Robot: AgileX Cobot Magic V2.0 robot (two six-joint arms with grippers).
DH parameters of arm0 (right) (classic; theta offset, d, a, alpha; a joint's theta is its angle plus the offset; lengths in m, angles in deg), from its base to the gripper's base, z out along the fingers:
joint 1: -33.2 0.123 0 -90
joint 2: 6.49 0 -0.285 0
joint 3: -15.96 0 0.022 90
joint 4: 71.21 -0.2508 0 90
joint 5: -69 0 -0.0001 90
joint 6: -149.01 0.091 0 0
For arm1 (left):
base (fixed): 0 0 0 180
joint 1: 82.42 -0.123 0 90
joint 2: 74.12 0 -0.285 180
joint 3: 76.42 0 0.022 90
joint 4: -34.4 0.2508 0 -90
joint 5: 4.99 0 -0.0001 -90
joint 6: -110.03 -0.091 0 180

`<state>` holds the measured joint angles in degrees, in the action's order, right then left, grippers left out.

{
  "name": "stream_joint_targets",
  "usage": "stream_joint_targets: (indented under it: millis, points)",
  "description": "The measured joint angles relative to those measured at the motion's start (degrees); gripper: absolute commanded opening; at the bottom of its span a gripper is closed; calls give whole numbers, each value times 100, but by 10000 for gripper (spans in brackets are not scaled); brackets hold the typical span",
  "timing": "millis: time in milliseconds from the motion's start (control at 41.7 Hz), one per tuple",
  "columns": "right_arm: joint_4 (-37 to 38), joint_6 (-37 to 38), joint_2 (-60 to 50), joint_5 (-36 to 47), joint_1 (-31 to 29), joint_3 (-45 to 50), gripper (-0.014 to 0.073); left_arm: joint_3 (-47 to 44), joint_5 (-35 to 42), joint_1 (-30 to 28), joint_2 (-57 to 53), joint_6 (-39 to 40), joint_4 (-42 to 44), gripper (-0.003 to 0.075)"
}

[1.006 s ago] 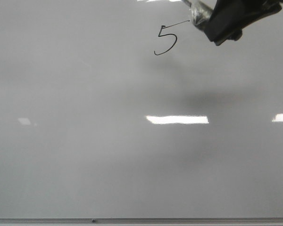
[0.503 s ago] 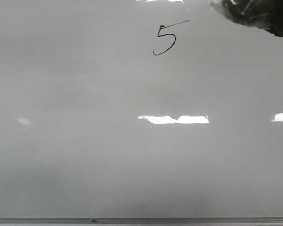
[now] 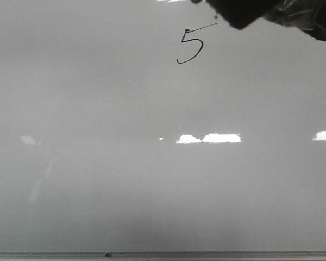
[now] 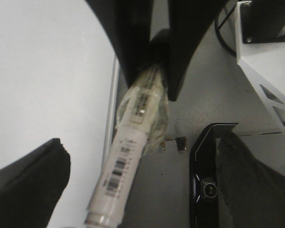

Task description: Write number 5 on whiteboard

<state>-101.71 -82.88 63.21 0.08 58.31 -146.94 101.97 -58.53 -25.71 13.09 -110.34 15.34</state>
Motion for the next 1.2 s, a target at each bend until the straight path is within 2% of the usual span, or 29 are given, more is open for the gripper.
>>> stream_joint_targets:
  millis: [503,695,815,887,959,1150,1198]
  points:
    - [0,-123,0,-21,0,0,-61,72,-284,-534,64,-791,-1161,426]
    - [0,-123,0,-21,0,0,-59,103,-284,-544,64,-834,-1203,202]
    - [-7,-133,0,-44,0,0,-53,111,-284,-544,64,-834,-1140,97]
    - [-15,-170,0,-44,0,0,-13,111,-311,-546,64,-845,-1086,57]
    - [-4,-203,0,-56,5,0,73,111,-349,-546,64,-882,-1088,39]
    - [-4,-178,0,-8,5,0,419,111,-362,-546,64,-894,-1075,40]
    - [-4,-176,0,6,5,0,469,111,-362,-546,64,-894,-1001,40]
